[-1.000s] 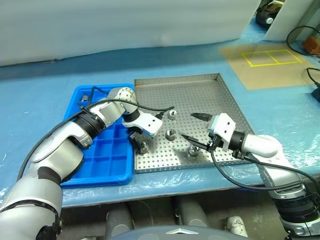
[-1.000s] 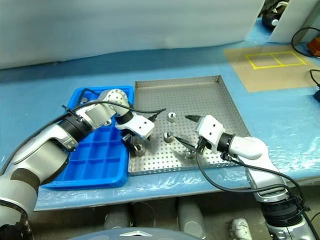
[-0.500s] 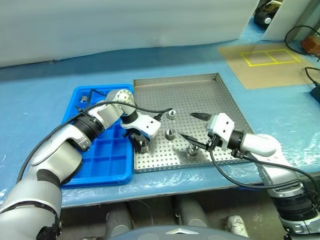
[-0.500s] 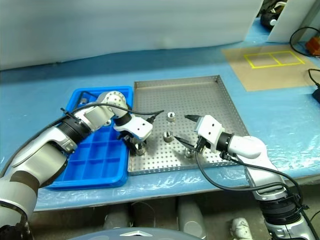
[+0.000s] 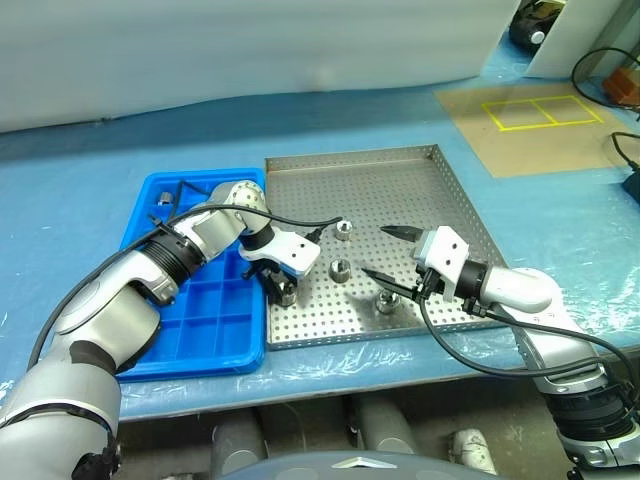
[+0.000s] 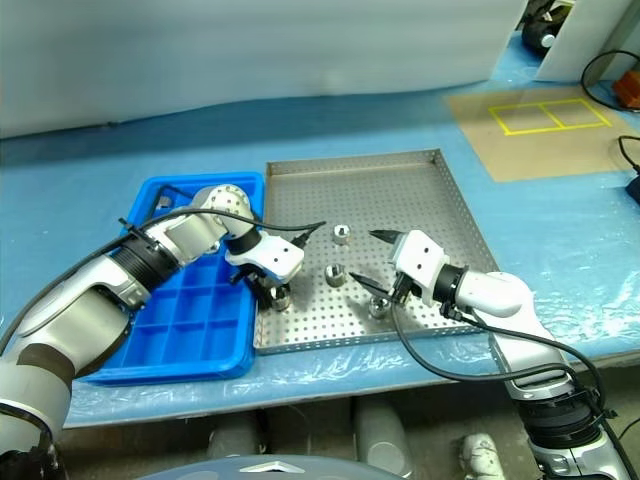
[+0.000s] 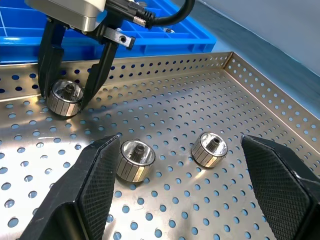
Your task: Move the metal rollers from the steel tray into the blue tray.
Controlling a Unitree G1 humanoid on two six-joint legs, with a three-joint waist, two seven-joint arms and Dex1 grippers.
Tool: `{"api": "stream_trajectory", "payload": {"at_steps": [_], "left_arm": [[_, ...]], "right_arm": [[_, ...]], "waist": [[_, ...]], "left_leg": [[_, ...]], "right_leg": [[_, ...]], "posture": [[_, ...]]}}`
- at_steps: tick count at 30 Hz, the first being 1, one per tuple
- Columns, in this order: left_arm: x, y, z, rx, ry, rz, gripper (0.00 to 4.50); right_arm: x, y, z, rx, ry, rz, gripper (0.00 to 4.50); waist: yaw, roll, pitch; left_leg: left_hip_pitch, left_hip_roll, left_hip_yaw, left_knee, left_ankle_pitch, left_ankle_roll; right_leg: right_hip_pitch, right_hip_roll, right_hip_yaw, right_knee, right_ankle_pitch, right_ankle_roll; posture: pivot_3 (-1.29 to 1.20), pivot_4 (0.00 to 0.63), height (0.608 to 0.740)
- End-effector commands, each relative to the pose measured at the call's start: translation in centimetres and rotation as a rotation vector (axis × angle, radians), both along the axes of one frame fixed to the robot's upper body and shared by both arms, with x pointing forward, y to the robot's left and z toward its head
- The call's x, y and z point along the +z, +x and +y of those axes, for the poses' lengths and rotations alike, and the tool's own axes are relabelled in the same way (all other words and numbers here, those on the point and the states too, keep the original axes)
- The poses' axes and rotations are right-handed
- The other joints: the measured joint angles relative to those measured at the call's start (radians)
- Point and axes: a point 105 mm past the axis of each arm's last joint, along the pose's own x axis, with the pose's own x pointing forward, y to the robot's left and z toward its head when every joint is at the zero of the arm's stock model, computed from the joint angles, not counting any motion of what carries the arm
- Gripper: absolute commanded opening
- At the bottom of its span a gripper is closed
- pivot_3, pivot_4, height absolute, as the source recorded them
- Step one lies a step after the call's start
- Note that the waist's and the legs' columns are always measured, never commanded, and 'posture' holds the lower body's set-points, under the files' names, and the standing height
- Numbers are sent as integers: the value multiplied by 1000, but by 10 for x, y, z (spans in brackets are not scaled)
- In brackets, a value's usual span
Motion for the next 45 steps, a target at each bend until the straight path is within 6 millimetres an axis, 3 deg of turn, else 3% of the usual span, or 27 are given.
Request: {"api": "stream_trajectory", "payload": {"at_steps": [1, 13, 20, 26, 32, 37, 45], "left_arm": [[-3, 7, 12, 72, 24, -6, 1631], [46, 32, -16, 206, -247, -30, 1631], [79, 43, -12, 309, -349, -26, 1631], [102, 48, 10, 408, -418, -43, 1631], [127, 47, 48, 599, -539, -26, 1631], [139, 29, 92, 768, -619, 10, 1631], [147, -3, 127, 953, -726, -4, 1631]], "right_arm": [[10, 1, 6, 30, 10, -46, 3977], [22, 9, 9, 77, -3, -84, 3977], [32, 25, 13, 140, -32, -117, 3977], [42, 39, 24, 212, -27, -147, 3977], [45, 43, 49, 349, -12, -142, 3977], [48, 46, 72, 470, -12, -150, 3977], [54, 48, 100, 612, 17, -141, 3977]], "waist": [[1, 0, 0], [29, 0, 0], [55, 0, 0], [64, 0, 0], [84, 0, 1], [101, 0, 1], [157, 0, 1]], "left_leg": [[0, 0, 0, 0, 0, 0], [-1, -1, 0, 1, 0, 1], [-1, -1, 0, 1, 0, 1], [-1, -1, 0, 1, 0, 1], [-3, -1, -1, 0, 0, 0], [-6, 0, -1, -1, 0, -1], [-18, 1, -9, 0, 2, -3]], "right_leg": [[0, 0, 0, 0, 0, 0], [0, -1, 0, -4, 1, 0], [0, -1, 0, -4, 1, 0], [0, -2, -1, -3, 1, 0], [-3, -2, -3, -3, 1, -1], [-7, -2, -4, -3, 2, -1], [-12, -5, -21, -1, 1, -3]], "posture": [[-369, 150, 740], [-314, 150, 740], [-231, 150, 740], [-147, 150, 740], [-26, 150, 740], [79, 150, 740], [235, 150, 740]]}}
